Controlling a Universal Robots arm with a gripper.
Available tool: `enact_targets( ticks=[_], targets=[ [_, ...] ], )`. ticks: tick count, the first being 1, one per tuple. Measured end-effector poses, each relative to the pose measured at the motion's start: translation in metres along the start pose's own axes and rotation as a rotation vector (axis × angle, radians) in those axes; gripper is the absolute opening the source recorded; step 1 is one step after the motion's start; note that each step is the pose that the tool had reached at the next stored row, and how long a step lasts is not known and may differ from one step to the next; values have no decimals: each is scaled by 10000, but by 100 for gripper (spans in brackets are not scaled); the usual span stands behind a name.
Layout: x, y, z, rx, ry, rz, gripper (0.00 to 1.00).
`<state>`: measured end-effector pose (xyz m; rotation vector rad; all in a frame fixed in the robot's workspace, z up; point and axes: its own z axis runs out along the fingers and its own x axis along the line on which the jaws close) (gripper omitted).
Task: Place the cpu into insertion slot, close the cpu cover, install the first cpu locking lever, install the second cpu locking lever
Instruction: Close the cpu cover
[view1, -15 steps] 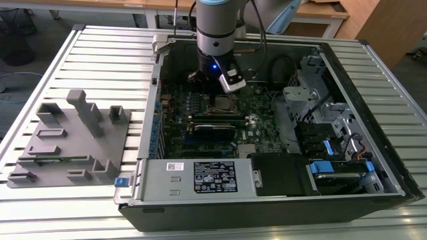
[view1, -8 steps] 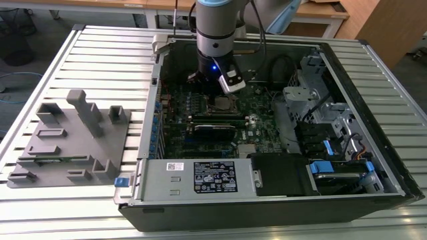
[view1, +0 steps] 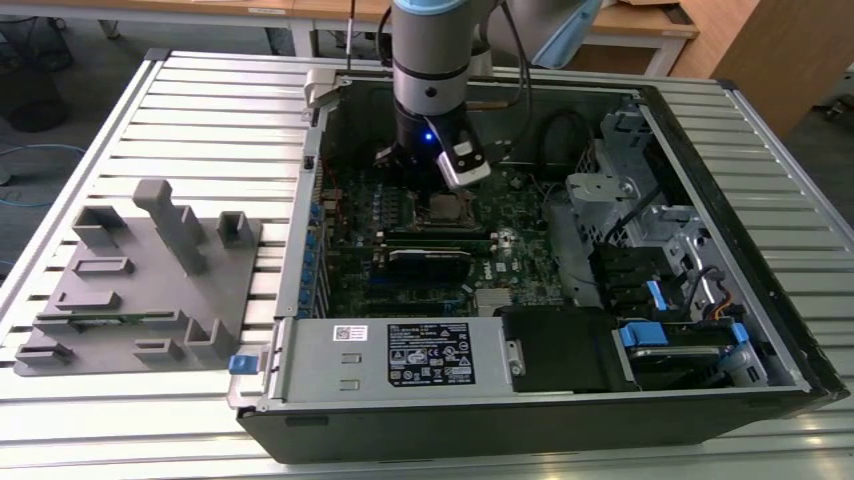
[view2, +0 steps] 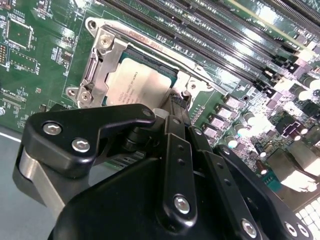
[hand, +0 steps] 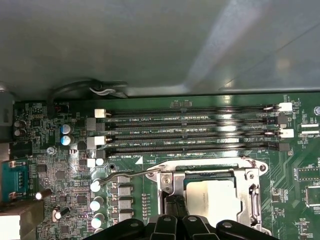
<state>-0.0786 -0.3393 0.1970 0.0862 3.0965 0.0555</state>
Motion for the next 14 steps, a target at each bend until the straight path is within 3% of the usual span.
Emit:
enact_targets(
  ticks=[14],
  targets=[
    [-4,6,-17,-29,-18,1,10]
  ],
)
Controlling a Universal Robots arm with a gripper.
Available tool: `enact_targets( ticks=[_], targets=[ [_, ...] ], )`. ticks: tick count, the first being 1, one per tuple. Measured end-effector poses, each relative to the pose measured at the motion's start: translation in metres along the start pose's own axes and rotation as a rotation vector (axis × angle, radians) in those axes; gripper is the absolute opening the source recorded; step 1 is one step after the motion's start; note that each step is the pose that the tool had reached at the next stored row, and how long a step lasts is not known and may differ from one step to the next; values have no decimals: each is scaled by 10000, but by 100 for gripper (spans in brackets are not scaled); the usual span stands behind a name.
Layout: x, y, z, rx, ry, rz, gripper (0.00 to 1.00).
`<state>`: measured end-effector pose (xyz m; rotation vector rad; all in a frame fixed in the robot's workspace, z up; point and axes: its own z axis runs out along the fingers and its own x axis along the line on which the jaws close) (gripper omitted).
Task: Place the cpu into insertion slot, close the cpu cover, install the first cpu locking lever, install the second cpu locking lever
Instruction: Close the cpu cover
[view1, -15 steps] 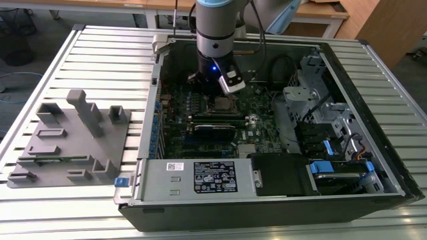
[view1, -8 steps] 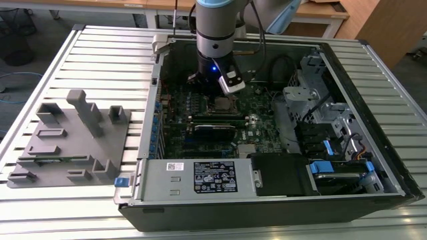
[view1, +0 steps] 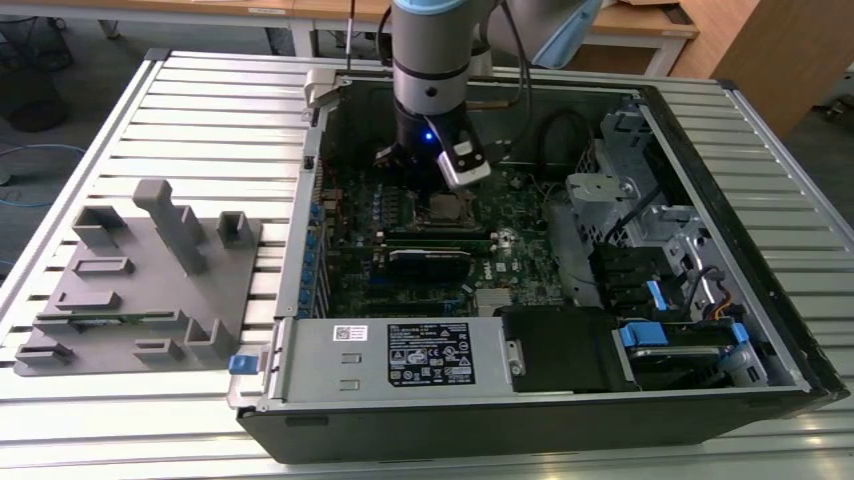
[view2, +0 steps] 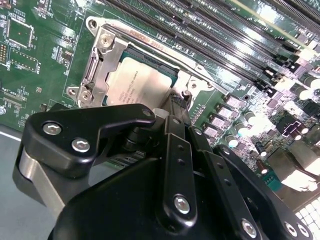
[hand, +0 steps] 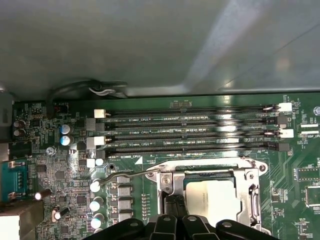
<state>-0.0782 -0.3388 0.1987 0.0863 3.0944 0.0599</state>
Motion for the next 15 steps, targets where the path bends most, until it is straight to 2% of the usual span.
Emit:
enact_targets(
  ticks=[5,15],
  targets=[
    [-2,0,-70,18,11,-1,10],
    [-11,8,-279,20,13,-1,10]
  ],
)
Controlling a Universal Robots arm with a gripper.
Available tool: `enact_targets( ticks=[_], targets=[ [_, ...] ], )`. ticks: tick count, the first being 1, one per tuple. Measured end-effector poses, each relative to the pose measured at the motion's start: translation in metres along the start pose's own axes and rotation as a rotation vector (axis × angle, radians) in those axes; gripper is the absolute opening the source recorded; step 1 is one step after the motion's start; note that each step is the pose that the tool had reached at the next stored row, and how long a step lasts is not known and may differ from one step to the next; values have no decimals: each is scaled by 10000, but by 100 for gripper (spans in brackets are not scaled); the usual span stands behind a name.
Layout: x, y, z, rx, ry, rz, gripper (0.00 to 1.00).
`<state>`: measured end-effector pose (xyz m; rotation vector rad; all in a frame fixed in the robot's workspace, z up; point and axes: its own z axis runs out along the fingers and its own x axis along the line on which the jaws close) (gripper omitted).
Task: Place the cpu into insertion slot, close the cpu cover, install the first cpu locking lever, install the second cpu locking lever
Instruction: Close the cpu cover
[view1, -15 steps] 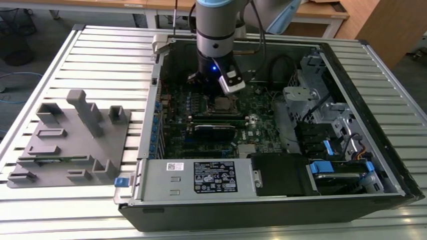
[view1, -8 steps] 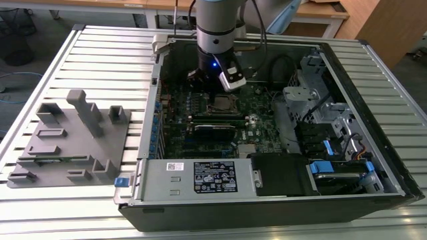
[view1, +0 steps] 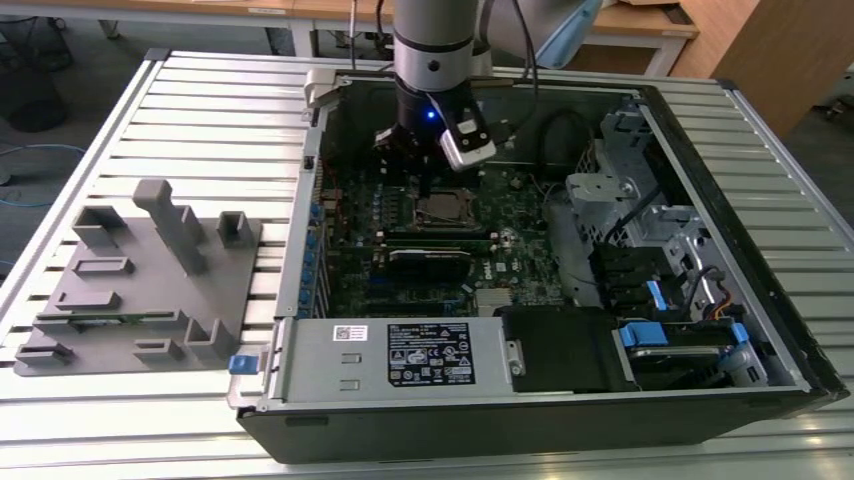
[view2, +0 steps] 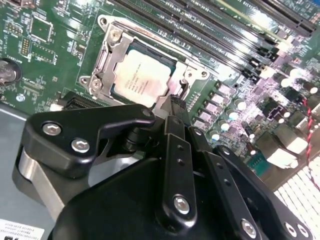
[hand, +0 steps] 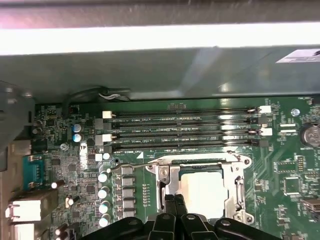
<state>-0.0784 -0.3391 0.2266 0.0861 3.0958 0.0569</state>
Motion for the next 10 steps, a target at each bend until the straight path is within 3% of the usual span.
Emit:
enact_targets(
  ticks=[5,10],
  targets=[
    [-6,0,1,-2,-1,-1,10],
    [-105,6,9,-1,-1,0,10]
  ],
)
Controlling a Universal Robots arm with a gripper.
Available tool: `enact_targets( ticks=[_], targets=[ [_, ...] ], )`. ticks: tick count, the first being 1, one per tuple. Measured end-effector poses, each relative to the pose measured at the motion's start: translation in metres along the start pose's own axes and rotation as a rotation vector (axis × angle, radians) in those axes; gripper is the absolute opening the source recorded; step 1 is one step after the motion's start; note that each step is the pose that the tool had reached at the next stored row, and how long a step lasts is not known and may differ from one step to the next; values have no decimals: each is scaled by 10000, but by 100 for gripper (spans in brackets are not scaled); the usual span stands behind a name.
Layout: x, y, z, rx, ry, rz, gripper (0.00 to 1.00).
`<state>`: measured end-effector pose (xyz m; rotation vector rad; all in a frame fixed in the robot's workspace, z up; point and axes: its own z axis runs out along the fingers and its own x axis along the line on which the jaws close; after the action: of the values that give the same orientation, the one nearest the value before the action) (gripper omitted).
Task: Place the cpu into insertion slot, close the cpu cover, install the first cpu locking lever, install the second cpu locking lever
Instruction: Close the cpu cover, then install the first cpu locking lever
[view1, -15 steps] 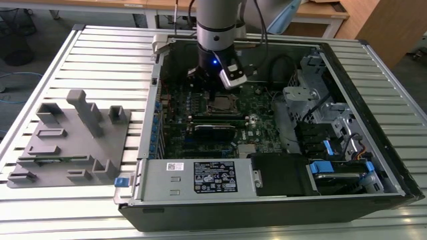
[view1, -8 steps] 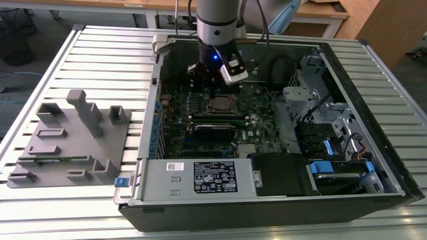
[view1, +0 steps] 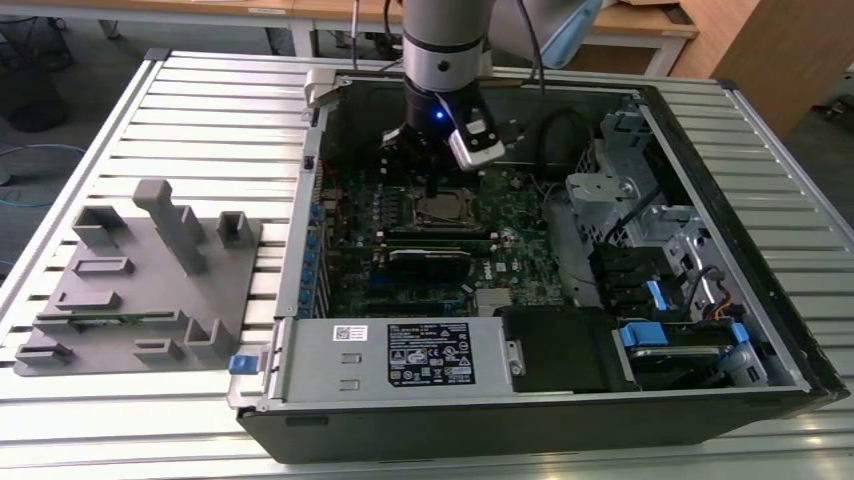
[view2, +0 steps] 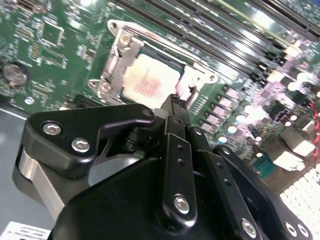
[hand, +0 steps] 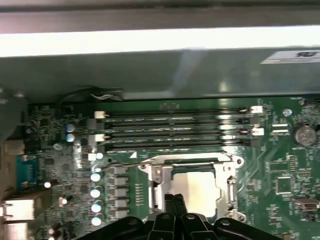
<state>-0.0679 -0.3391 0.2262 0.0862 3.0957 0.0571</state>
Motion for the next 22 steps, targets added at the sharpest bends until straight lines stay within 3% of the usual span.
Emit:
enact_targets(
  ticks=[8,22],
  targets=[
    [-180,10,10,0,0,0,10],
    [-193,-23,10,0,0,0,10]
  ],
)
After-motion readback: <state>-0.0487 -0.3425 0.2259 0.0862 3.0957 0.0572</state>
